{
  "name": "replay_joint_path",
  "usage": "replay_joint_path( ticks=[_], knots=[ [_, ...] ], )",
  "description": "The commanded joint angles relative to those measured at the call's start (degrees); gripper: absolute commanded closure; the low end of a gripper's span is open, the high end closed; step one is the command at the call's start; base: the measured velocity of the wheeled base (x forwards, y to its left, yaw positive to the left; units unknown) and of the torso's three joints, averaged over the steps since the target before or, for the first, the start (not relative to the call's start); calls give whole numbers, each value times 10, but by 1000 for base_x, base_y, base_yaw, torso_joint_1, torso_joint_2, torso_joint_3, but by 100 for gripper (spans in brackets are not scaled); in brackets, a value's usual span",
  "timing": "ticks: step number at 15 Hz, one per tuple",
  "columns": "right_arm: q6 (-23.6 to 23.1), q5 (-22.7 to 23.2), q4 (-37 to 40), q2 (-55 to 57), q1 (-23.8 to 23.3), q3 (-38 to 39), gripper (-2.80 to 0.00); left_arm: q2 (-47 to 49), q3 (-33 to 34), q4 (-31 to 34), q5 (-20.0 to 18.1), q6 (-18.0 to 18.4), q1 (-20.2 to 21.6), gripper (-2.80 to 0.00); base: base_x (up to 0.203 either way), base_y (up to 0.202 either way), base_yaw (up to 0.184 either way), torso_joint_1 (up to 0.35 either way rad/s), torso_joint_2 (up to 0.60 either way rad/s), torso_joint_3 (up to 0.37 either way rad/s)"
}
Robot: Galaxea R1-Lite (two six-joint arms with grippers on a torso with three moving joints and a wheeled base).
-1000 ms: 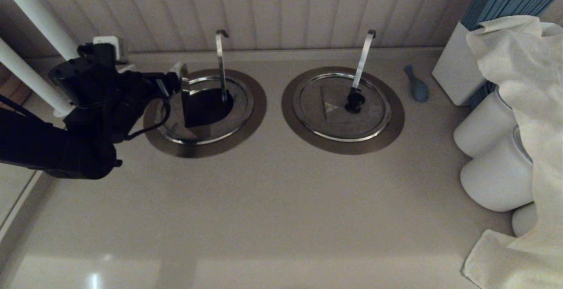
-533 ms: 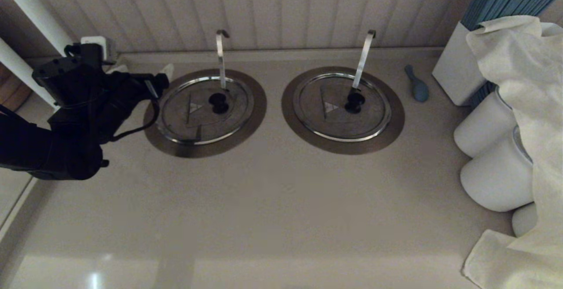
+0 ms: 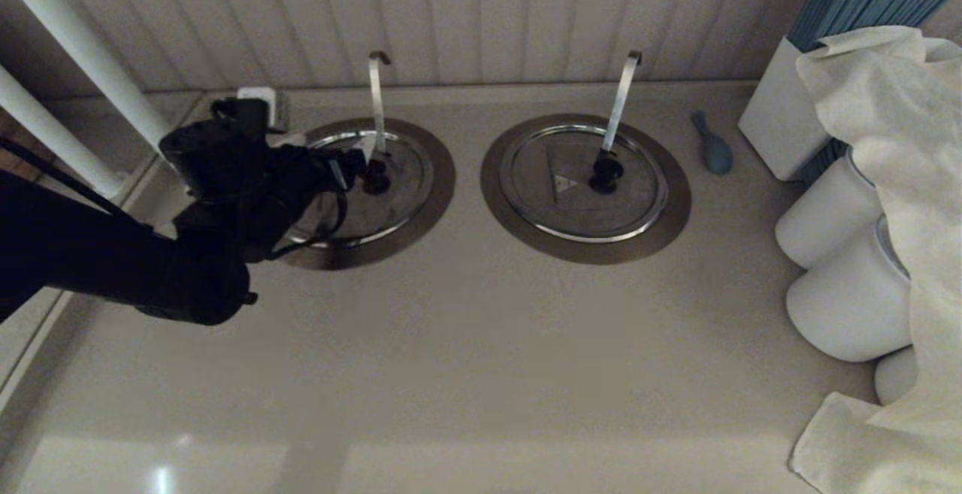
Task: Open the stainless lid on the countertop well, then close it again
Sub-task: Open the lid
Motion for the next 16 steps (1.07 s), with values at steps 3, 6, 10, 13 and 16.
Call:
replay_joint_path(
  ticks=[3,6,10,13,16],
  knots=[
    [0,1,0,1,0,0,0,57,-1,-20,7,4,-26,-280,0,0,0,0,0,0],
    [0,1,0,1,0,1,0,87,-2,-42,14,24,-35,-280,0,0,0,0,0,0],
    [0,0,0,1,0,1,0,99,0,-44,15,41,-34,-280,0,0,0,0,0,0],
    [0,0,0,0,0,0,0,91,1,-45,15,56,-20,-280,0,0,0,0,0,0],
    [0,0,0,1,0,0,0,79,-4,-45,15,56,-2,-280,0,0,0,0,0,0]
  ],
)
